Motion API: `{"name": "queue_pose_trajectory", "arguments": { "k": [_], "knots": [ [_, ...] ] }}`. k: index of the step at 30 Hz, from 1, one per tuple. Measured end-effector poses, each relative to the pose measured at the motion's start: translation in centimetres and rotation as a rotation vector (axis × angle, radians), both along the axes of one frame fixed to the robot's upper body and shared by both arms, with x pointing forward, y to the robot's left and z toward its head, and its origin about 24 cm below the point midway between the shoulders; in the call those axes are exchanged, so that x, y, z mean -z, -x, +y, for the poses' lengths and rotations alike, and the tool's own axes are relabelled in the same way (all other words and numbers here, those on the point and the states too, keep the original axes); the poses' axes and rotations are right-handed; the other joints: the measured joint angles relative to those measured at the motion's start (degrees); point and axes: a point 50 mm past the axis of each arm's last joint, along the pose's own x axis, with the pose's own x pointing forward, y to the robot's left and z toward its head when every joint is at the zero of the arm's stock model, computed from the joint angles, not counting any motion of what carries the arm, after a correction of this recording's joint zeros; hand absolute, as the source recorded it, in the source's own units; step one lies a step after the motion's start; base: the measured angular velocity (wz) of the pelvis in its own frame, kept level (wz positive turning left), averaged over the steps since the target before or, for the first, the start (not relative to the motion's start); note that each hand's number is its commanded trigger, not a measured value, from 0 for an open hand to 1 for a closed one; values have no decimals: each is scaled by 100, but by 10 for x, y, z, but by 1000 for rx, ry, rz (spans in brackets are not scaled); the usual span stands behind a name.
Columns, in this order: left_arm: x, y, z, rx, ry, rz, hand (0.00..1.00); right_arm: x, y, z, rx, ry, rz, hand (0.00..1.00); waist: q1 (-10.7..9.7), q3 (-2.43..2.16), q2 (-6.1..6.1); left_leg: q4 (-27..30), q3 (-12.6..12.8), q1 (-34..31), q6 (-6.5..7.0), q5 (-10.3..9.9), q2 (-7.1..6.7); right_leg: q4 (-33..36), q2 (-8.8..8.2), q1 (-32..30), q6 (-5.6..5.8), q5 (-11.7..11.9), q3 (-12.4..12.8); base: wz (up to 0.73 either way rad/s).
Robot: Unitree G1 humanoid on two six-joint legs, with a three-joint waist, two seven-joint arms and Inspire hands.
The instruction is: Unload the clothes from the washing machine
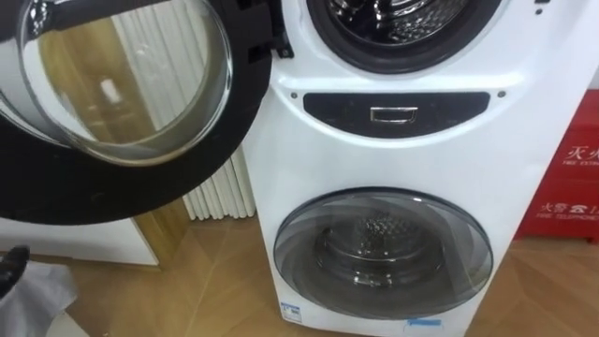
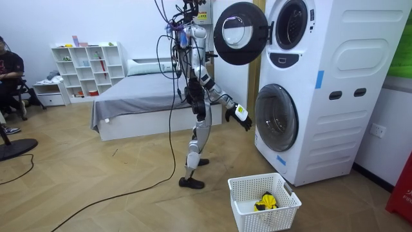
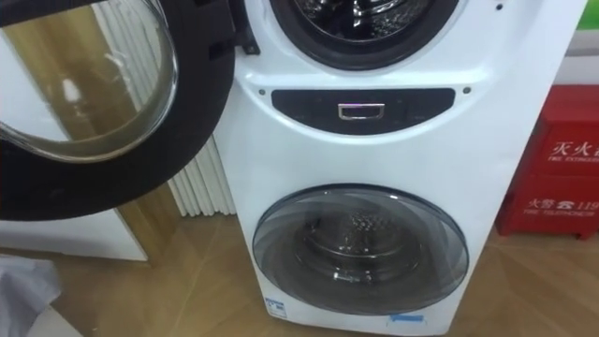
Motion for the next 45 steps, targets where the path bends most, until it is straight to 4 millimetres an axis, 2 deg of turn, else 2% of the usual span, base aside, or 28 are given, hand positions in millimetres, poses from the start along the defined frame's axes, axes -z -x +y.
{"name": "queue_pose_trajectory", "arguments": {
  "k": [3,7,9,13,14,15,20,25,33,38,39,42,45],
  "knots": [
    [-4,-3,-3,59,-16,-18,0,0,0,0,-1,-12,9,0,-82,-18,28,4,25,-2,11,9,2,-4,-1,-16,2,1,58,-4],
    [-11,-8,-10,129,-40,-39,0,1,1,0,2,-15,18,0,-160,-11,30,-6,41,33,11,10,1,3,-3,4,3,2,51,-1],
    [-15,-13,-17,168,-39,-63,0,1,-1,1,-5,-18,20,0,-234,8,13,-7,42,32,11,10,1,2,-3,2,4,2,53,0],
    [-18,-14,-19,180,-44,-72,0,1,-3,2,-15,-28,27,0,-263,52,-11,11,23,-16,12,10,6,-1,5,-12,4,2,71,5],
    [-20,-15,-20,187,-48,-77,0,1,-5,4,-22,-36,28,0,-288,76,-21,39,-5,-48,16,12,4,1,9,-20,4,2,96,15],
    [-20,-18,-22,196,-51,-79,0,1,-7,5,-30,-41,32,0,-298,79,-20,76,-44,-96,16,12,-1,0,21,-36,4,2,189,19],
    [-28,-24,-33,245,-77,-93,0,5,-13,4,-35,-46,60,0,-323,73,-52,195,-194,-382,60,53,-60,1,16,-195,6,4,197,23],
    [-34,-29,-42,288,-145,-54,0,8,-10,7,-53,-64,93,0,-371,72,-78,295,-313,-499,98,72,-101,-1,5,-191,72,45,186,21],
    [-38,-37,-57,351,-210,-16,0,11,-14,11,-69,-103,128,0,-493,95,-71,492,-439,-728,189,125,-161,-13,-4,-235,126,70,205,11],
    [-40,-40,-67,390,-236,-11,0,13,-11,11,-62,-119,151,0,-528,104,-62,483,-443,-846,252,273,-183,-12,13,-415,199,42,449,5],
    [-40,-41,-69,398,-235,-9,0,13,-11,11,-62,-120,154,0,-560,119,-34,478,-440,-845,275,292,-196,-9,21,-417,208,37,522,7],
    [-40,-42,-76,427,-234,-14,0,14,-12,12,-67,-120,157,0,-589,107,-54,364,-448,-841,310,365,-257,-9,-12,-441,224,42,571,8],
    [-39,-45,-86,469,-233,-18,0,14,-12,13,-73,-118,159,0,-589,100,-64,335,-395,-842,374,439,-294,-8,-12,-456,242,60,724,17]
  ]
}}
